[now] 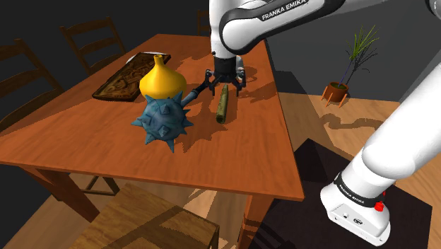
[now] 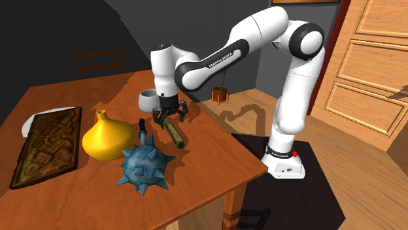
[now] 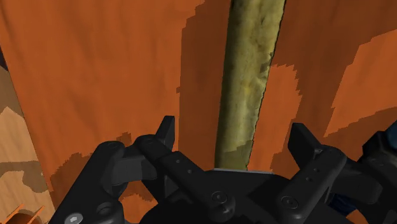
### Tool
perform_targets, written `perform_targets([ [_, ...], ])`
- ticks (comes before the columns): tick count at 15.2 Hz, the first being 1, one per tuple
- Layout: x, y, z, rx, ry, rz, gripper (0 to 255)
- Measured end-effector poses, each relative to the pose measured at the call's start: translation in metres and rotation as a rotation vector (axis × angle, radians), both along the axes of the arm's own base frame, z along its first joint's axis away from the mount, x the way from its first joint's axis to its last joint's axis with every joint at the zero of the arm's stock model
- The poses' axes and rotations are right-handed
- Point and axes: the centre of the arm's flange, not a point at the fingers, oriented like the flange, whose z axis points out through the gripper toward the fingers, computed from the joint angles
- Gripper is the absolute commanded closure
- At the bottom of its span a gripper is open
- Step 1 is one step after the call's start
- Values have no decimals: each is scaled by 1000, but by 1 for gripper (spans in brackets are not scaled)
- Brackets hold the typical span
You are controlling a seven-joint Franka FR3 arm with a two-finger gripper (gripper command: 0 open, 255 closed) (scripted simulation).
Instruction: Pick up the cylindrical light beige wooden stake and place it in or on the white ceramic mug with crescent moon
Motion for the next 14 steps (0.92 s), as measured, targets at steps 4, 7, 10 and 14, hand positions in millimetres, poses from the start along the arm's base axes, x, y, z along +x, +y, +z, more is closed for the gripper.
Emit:
perform_targets([
  [4,8,0,-21,0,-4,-19,0],
  [7,9,-3,-38,0,-4,-20,0],
  [10,8,-2,-44,0,-4,-20,0],
  [14,8,-2,-45,0,-4,-20,0],
])
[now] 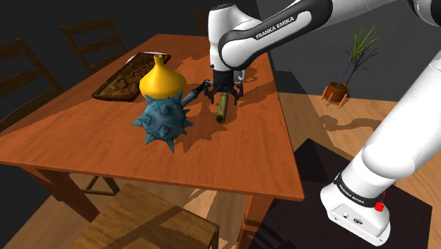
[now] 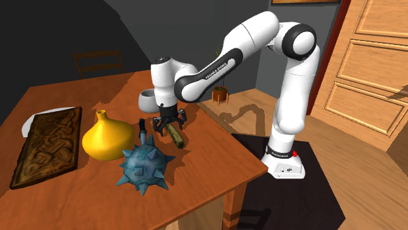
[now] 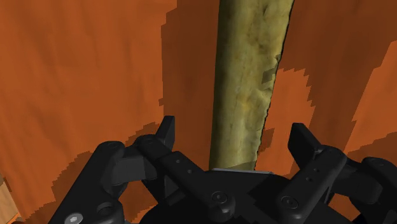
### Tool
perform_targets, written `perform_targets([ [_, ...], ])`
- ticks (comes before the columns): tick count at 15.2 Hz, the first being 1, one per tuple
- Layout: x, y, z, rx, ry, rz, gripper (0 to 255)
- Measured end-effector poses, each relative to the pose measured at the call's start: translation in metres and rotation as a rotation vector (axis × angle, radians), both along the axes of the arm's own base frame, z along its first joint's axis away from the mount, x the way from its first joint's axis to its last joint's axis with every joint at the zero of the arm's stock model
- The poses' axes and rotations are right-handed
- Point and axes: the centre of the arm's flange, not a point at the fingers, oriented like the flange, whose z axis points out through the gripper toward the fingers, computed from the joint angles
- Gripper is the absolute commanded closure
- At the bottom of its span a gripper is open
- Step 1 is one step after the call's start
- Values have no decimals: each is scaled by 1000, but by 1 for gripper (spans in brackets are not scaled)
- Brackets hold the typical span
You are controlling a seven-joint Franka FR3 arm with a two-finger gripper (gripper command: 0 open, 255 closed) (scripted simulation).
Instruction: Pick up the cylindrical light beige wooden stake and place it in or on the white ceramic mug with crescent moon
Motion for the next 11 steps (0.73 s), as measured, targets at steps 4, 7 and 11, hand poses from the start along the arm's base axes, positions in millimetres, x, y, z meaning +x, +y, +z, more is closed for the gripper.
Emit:
perform_targets([
  [4,0,0,0,0,0,0,255],
  [7,0,0,0,0,0,0,255],
  [11,0,0,0,0,0,0,255],
])
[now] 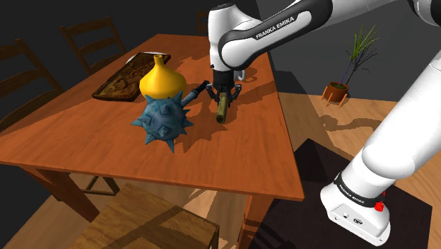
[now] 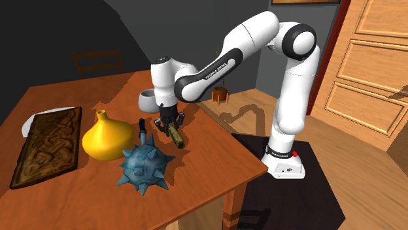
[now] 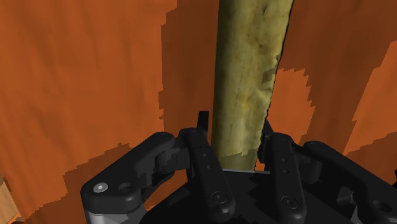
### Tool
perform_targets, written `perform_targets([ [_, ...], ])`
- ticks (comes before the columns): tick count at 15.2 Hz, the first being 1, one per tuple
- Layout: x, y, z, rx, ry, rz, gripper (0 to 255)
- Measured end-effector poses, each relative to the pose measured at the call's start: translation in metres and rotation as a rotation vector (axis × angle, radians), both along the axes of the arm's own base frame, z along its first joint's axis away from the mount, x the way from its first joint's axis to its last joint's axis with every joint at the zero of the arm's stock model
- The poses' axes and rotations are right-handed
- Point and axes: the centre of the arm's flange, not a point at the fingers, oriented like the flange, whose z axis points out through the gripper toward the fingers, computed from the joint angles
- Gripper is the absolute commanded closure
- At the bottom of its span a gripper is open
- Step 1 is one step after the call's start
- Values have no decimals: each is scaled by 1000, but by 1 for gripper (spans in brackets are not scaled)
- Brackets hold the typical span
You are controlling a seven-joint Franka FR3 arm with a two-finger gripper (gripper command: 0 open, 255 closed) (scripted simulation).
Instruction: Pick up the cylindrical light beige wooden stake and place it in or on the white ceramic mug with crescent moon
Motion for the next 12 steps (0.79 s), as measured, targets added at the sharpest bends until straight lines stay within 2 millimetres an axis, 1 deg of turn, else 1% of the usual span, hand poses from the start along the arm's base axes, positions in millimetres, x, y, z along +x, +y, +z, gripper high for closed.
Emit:
perform_targets([
  [3,0,0,11,0,0,0,255],
  [7,0,-3,30,0,0,0,255],
  [12,-1,0,57,0,0,0,255],
])
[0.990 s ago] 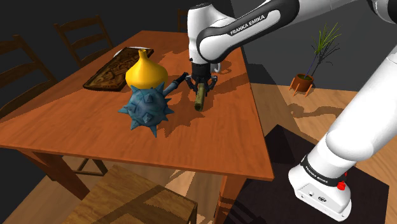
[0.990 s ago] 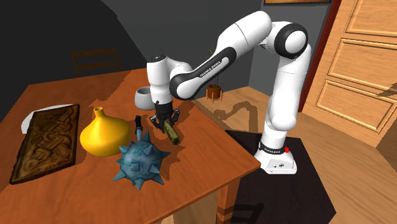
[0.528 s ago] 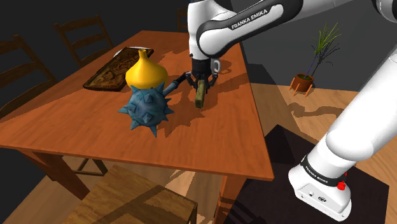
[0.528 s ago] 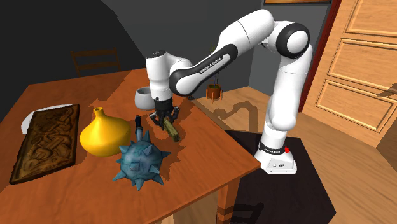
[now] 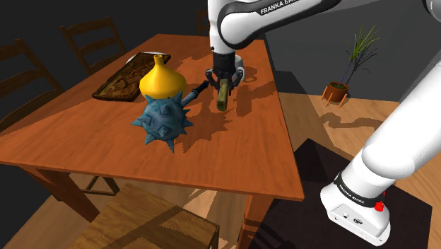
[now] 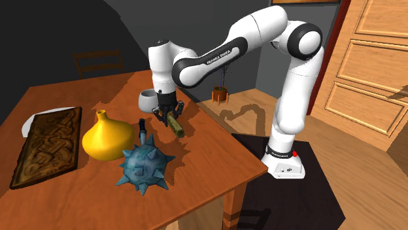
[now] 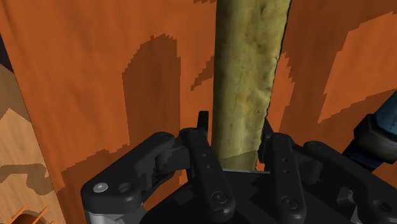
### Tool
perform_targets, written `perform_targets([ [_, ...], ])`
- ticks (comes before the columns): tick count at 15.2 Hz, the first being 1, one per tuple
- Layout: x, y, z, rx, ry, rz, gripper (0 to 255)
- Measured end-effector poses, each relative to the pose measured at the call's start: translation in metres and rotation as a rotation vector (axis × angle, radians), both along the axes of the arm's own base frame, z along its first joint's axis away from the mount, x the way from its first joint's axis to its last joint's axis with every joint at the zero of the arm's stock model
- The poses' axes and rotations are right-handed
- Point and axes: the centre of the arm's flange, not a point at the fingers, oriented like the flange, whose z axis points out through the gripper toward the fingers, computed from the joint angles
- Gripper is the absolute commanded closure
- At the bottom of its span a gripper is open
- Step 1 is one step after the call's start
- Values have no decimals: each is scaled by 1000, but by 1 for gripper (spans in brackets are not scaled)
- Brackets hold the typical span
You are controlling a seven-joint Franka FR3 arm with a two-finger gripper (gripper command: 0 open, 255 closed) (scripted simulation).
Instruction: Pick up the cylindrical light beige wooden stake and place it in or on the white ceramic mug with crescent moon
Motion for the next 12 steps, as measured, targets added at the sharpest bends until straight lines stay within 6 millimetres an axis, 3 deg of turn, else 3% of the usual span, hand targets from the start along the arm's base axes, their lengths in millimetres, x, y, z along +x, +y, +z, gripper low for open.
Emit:
perform_targets([
  [12,1,0,64,0,0,0,255],
])
